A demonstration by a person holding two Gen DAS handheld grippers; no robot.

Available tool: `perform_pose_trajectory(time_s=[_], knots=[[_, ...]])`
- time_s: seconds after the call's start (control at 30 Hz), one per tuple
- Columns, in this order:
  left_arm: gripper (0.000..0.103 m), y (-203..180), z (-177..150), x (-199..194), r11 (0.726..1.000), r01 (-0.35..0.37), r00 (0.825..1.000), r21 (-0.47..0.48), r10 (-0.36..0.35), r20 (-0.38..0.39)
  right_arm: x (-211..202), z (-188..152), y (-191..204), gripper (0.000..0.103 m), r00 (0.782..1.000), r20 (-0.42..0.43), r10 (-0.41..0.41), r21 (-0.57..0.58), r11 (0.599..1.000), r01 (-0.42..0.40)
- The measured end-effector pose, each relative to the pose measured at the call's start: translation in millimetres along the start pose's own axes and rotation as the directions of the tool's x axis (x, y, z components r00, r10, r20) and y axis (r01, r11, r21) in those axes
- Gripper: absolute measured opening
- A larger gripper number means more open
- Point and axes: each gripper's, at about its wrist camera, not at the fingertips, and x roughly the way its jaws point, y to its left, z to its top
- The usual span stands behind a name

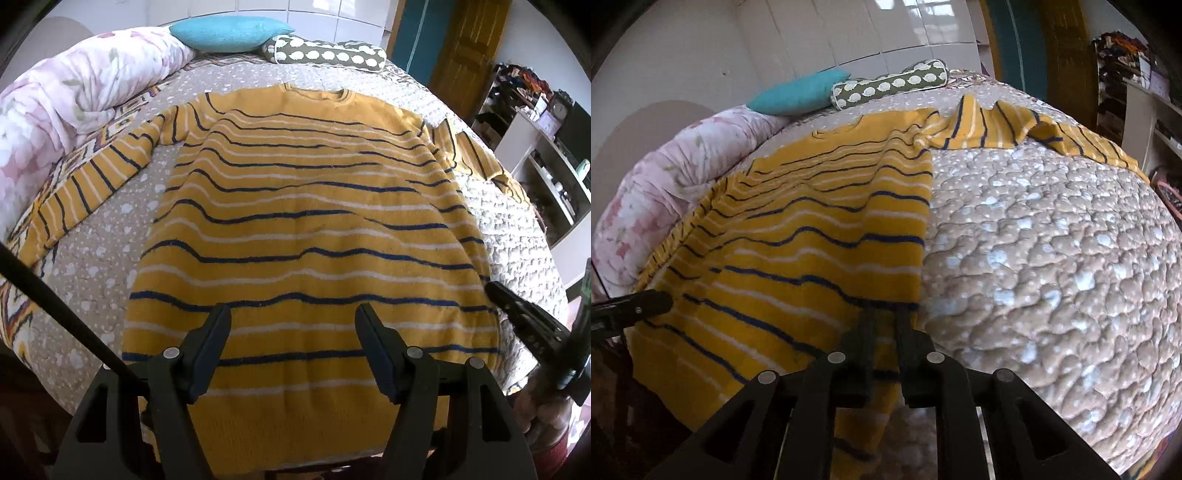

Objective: Fold small clothes
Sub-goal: 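Move the right gripper to a sleeve cuff and grasp it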

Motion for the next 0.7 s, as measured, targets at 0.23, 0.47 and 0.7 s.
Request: perform_pose_trajectory(time_s=[0.23, 0.47, 0.7], knots=[[0.072, 6, -4, -6, 0.998, 0.058, 0.998, -0.035, -0.058, 0.008, -17, 28, -96, 0.034, 0.989, 0.065, -0.135, 0.251, 0.961, 0.114], [0.073, 16, -8, -11, 0.995, 0.072, 0.997, -0.063, -0.072, 0.008, 4, 92, -206, 0.057, 0.966, 0.116, -0.229, 0.546, 0.827, 0.131], [0.073, 31, -5, -16, 0.993, 0.045, 0.999, -0.109, -0.043, 0.019, 29, 146, -272, 0.057, 0.947, 0.113, -0.300, 0.697, 0.704, 0.140]])
